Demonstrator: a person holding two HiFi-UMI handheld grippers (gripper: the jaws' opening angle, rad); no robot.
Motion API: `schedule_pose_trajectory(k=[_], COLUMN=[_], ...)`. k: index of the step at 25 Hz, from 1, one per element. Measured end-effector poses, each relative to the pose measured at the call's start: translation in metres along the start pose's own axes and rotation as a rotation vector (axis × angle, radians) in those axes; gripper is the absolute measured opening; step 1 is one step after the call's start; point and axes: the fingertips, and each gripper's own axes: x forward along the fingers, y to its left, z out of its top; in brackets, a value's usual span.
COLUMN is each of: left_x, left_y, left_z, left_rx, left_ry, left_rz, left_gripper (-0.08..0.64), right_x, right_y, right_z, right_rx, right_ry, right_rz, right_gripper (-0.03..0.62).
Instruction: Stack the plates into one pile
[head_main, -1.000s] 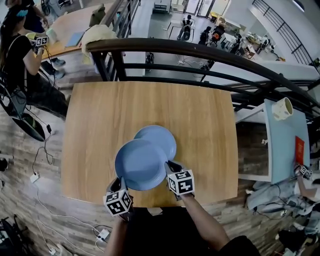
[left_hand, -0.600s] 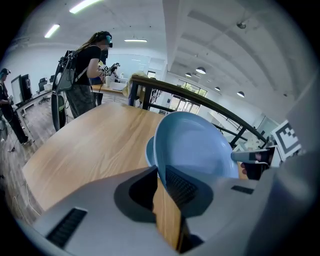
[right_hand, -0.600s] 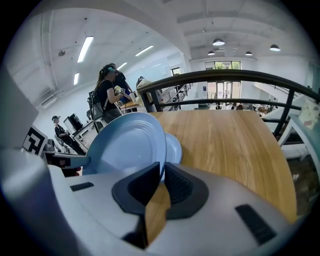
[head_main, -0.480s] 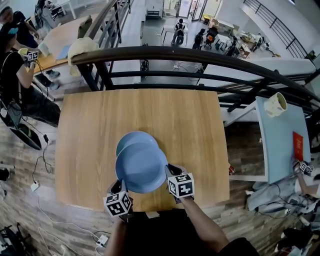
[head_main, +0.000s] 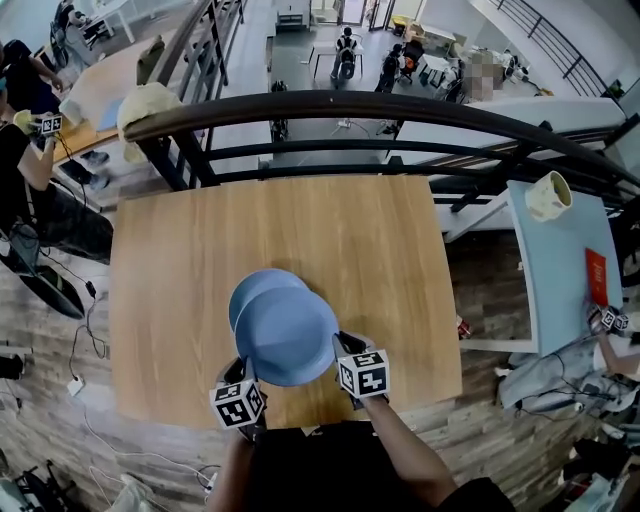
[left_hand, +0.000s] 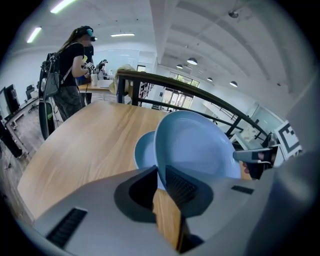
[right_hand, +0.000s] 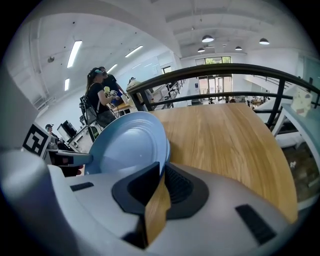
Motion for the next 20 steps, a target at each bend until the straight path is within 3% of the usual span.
schedule_pose_trajectory(k=[20], left_x=[0.049], left_y=[0.043], left_z=[0.029], left_rx=[0.040], left_ry=[0.077], left_rz=[-0.047], left_gripper=[0.064], right_x=[0.050], right_y=[0.015], right_z=[0.013], right_rx=[0.058], right_ry=[0.032], right_rz=[-0.051], right_gripper=[0.050])
